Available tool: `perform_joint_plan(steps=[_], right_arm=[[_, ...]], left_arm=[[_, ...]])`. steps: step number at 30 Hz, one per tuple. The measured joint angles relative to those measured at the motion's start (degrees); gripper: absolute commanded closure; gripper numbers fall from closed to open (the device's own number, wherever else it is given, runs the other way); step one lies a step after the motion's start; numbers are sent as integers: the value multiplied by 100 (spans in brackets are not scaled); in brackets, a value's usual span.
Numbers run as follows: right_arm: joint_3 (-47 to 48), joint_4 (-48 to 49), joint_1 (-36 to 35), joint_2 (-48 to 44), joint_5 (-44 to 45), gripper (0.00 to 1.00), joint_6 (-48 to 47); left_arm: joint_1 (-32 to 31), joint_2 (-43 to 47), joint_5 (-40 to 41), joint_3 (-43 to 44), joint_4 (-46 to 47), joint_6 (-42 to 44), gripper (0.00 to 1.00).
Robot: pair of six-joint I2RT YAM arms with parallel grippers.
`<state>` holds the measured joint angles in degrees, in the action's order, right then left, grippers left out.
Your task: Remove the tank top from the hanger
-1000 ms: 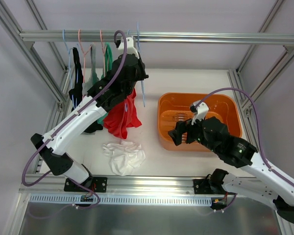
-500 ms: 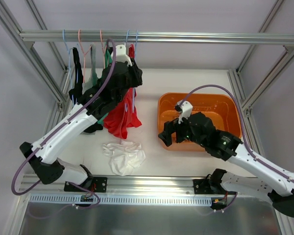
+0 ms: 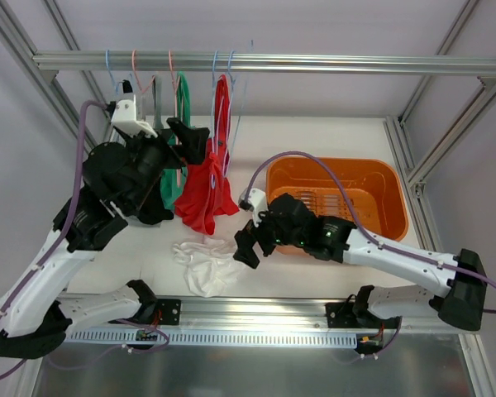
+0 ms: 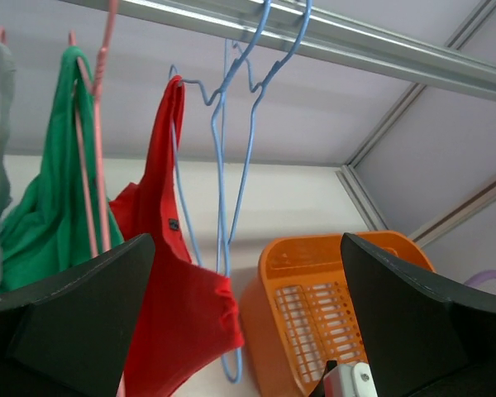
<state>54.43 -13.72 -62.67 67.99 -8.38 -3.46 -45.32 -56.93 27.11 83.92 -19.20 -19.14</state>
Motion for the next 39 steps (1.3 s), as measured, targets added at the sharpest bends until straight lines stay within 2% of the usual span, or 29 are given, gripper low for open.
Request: perform_joint_plan(steps=[5, 11, 17, 22, 24, 25, 26, 28, 29, 34, 39], right_arm=[[273, 297, -767, 708, 389, 1, -400], [542, 756, -1325, 1969, 935, 1, -468], [839, 1145, -1445, 3165, 1803, 1, -518], [925, 1419, -1443, 3906, 2039, 1, -573], [935, 1687, -1443, 4037, 1991, 18, -529], [920, 1766, -1447, 4046, 1969, 32, -525], [852, 1886, -1447, 4050, 1943, 56, -511], [586, 2302, -1453, 3989, 1902, 78, -455], [468, 2439, -1458, 3930, 1888, 100, -433], [-356, 2518, -1451, 3088, 1692, 100, -389], [-634, 1908, -1438, 1401, 1547, 100, -387]], left_arm=[[0, 822, 83, -820, -26, 282, 1], [0, 1921, 785, -1880, -516, 199, 1], [0, 2411, 1034, -1958, -793, 192, 1], [0, 2393, 911, -1971, -1115, 199, 1], [0, 2411, 861, -1980, -1274, 201, 1], [0, 2437, 780, -1993, -1349, 201, 1], [0, 2472, 723, -2006, -1416, 203, 1], [0, 2553, 535, -2037, -1493, 214, 1], [0, 2599, 407, -2059, -1517, 236, 1], [0, 2824, 20, -2306, -1598, 376, 1], [0, 3187, 46, -2570, -1683, 304, 1]])
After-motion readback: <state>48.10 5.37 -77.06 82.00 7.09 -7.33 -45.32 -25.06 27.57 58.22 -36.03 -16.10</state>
